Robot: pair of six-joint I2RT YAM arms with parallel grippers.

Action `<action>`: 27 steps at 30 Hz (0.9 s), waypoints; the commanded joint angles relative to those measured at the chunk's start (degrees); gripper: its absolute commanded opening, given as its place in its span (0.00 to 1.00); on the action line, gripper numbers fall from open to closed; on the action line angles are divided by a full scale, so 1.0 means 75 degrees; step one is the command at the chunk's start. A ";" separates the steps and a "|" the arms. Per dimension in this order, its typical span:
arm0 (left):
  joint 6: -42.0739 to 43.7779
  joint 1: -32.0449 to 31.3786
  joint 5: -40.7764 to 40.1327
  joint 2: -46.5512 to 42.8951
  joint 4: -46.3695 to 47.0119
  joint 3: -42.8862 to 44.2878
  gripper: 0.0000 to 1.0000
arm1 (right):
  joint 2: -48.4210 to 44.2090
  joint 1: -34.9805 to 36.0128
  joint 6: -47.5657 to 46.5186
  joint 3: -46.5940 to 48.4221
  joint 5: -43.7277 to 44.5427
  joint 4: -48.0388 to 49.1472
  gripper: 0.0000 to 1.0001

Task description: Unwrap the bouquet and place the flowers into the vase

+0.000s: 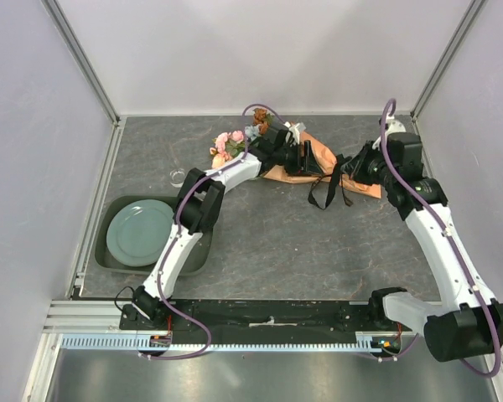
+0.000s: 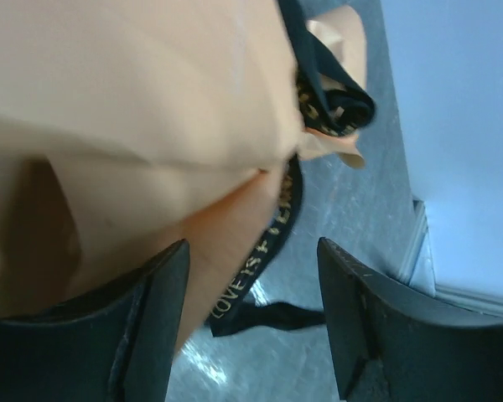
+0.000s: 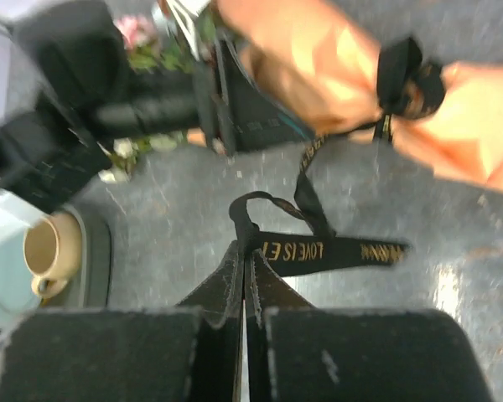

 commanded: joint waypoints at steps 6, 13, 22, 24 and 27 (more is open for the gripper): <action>0.0367 -0.0132 0.0700 -0.2813 -0.0325 -0.1164 0.80 | -0.1862 0.0025 0.0882 -0.1925 -0.1529 0.0412 0.01; 0.0683 -0.0355 0.0700 -0.4408 -0.0243 -0.3035 0.79 | -0.3327 0.0025 0.1658 -0.3464 -0.2057 -0.0032 0.44; 0.0836 -0.0787 0.0360 -0.7511 0.0611 -0.6410 0.79 | -0.0862 0.0013 0.0673 -0.1544 0.1444 -0.0142 0.79; 0.0859 -0.0894 0.0360 -0.7947 0.0648 -0.6824 0.79 | -0.0227 0.0013 0.0427 -0.1168 0.1949 0.0256 0.79; 0.0848 -0.0999 0.0442 -0.8721 0.0764 -0.7480 0.79 | 0.1424 0.0025 -0.0181 -0.0490 0.1963 0.1066 0.75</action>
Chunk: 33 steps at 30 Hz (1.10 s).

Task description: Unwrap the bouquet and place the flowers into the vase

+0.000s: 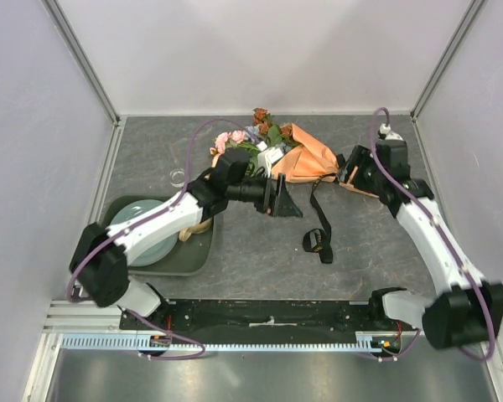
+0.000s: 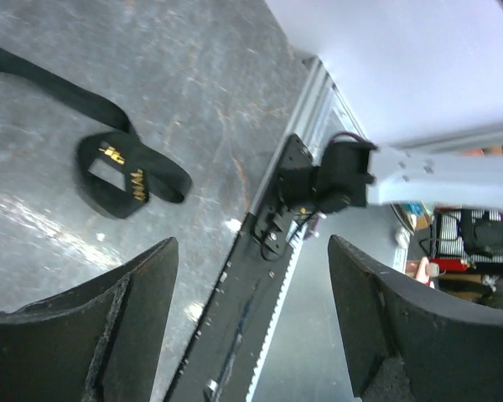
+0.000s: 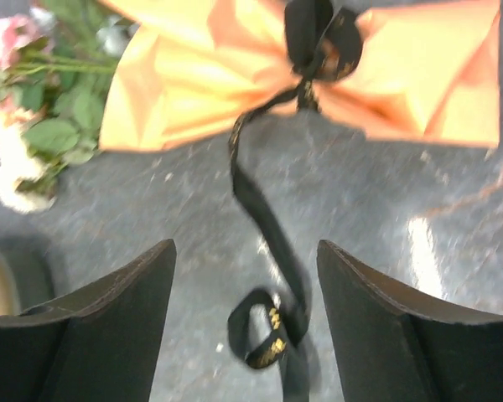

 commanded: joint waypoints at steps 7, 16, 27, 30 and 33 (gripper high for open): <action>0.0364 -0.0222 0.0669 -0.2185 0.0570 -0.1257 0.79 | 0.5311 0.0124 -0.2270 0.3405 0.1352 0.0917 0.49; 0.1078 -0.0222 0.0670 -0.2749 -0.0660 -0.1364 0.79 | 0.7400 0.0171 -0.3009 0.5492 0.2209 0.0238 0.47; 0.0845 -0.0245 0.0835 -0.2397 -0.0744 -0.1211 0.79 | 0.7016 0.0265 -0.2998 0.4686 0.2772 0.0401 0.41; 0.0623 -0.0257 0.0495 -0.2210 -0.0369 -0.1269 0.78 | 0.6957 0.0265 -0.2905 0.4579 0.2677 0.0414 0.43; 0.0354 -0.0292 0.0249 -0.1930 0.0098 -0.1281 0.78 | 0.6829 0.0253 -0.2834 0.4474 0.2970 0.0437 0.41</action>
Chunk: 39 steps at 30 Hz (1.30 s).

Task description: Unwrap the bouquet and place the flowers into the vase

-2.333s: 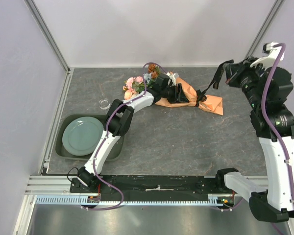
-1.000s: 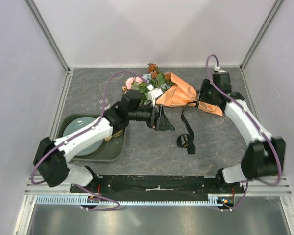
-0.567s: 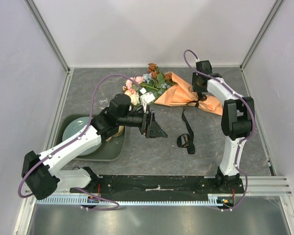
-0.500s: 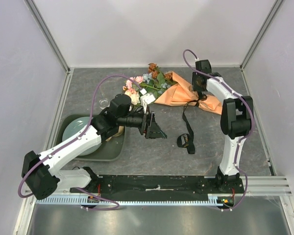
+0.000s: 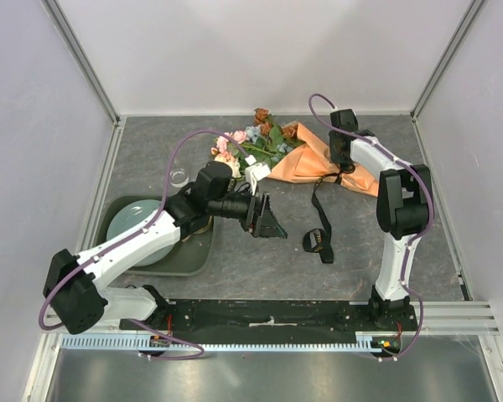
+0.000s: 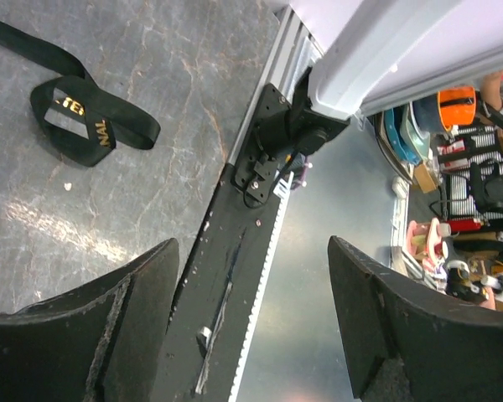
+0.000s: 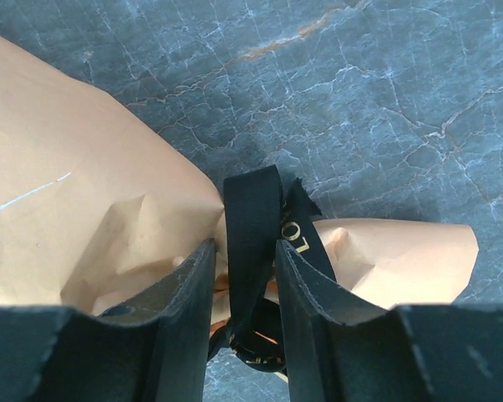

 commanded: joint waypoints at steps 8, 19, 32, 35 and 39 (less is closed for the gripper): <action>-0.1021 -0.0182 -0.0838 0.2069 0.1940 0.0851 0.75 | -0.0882 -0.0032 0.0019 0.0024 0.0555 0.0214 0.08; -0.0225 -0.0147 -0.1822 0.5607 0.0815 0.4940 0.73 | -0.1538 -0.0138 0.0277 0.0364 0.0158 0.0401 0.00; -0.0517 0.0825 -0.1671 0.7953 0.0194 0.6970 0.69 | -0.2078 -0.0524 0.0183 0.1044 0.0264 0.1197 0.00; -0.0552 0.1036 -0.1578 0.8223 0.0194 0.7052 0.69 | -0.1682 -0.0665 0.0066 0.1278 0.0111 0.1350 0.00; -0.0412 0.1131 -0.1589 0.8457 0.0182 0.7134 0.69 | -0.0942 -0.0782 0.0031 0.2097 -0.0089 0.1233 0.01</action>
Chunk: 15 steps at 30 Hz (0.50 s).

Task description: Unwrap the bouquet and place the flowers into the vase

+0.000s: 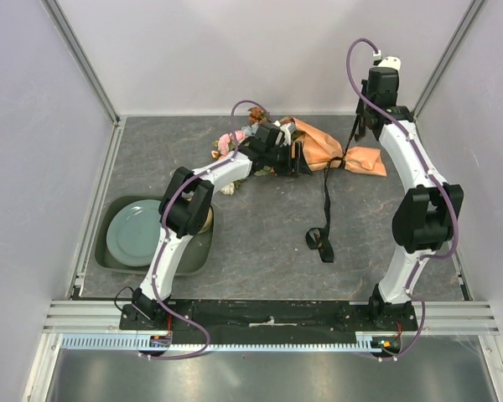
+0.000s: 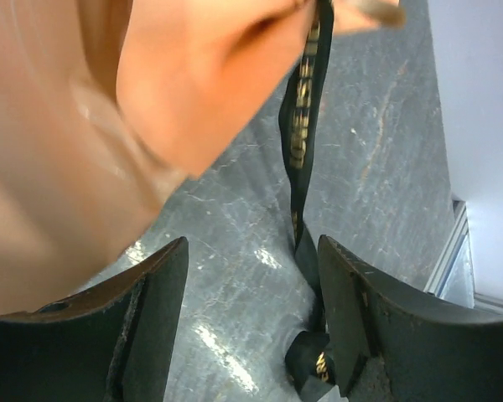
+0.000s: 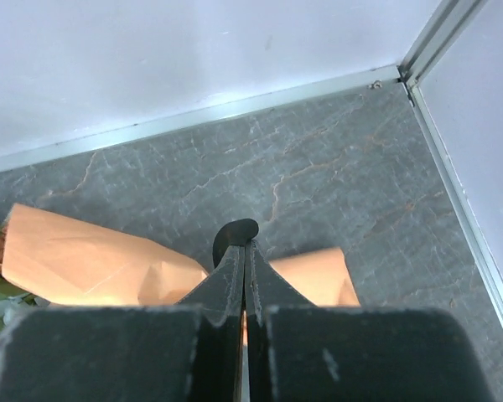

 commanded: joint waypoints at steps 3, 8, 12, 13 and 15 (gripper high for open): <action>0.0391 0.0009 0.0046 0.0251 -0.0198 0.0548 0.69 | 0.1153 -0.0141 -0.0127 0.1196 -0.0147 0.0324 0.08; 0.0637 -0.0026 0.0536 -0.0076 -0.0362 0.0502 0.69 | 0.2334 -0.0247 -0.0162 0.1992 0.0286 -0.0248 0.70; 0.0591 -0.0085 0.0796 -0.0463 -0.0199 0.0513 0.70 | 0.2725 -0.0306 -0.0115 0.2687 0.0732 -0.1117 0.76; 0.0474 -0.0085 0.0819 -0.0487 -0.0163 0.0606 0.70 | 0.2609 -0.0306 -0.0115 0.2605 0.0651 -0.1117 0.77; 0.0392 -0.0073 0.0808 -0.0441 -0.0093 0.0758 0.70 | 0.2468 -0.0306 0.0001 0.2302 0.0510 -0.1082 0.78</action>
